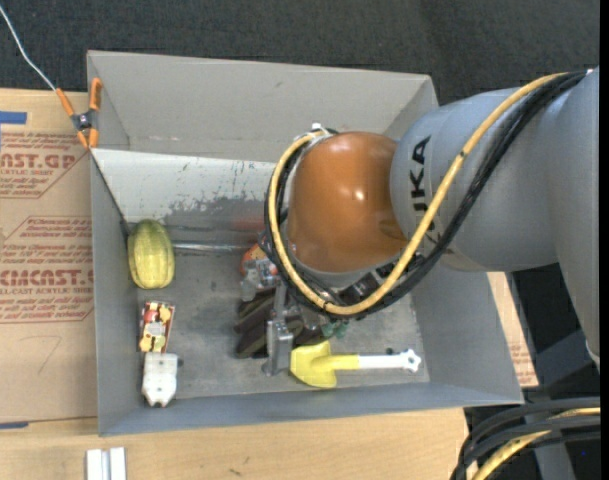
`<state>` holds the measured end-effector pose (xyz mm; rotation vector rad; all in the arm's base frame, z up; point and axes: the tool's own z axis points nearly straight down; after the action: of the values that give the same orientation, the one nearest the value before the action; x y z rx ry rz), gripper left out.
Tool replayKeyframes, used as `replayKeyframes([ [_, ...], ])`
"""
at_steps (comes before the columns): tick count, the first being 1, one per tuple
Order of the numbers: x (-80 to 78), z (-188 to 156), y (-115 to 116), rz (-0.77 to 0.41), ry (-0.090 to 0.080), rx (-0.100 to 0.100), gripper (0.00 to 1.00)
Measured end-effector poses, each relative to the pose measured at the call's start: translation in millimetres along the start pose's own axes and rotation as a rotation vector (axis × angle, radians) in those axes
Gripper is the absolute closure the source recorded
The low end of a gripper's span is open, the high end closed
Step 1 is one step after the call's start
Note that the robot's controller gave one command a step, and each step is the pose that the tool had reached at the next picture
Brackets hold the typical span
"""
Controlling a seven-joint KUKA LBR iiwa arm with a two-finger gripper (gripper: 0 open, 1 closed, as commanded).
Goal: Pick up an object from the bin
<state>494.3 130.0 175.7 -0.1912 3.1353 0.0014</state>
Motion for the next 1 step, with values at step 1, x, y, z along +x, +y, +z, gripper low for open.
replayKeyframes([
  [1,0.8,12.0,-2.5,-0.023,0.001,0.0,0.0],
])
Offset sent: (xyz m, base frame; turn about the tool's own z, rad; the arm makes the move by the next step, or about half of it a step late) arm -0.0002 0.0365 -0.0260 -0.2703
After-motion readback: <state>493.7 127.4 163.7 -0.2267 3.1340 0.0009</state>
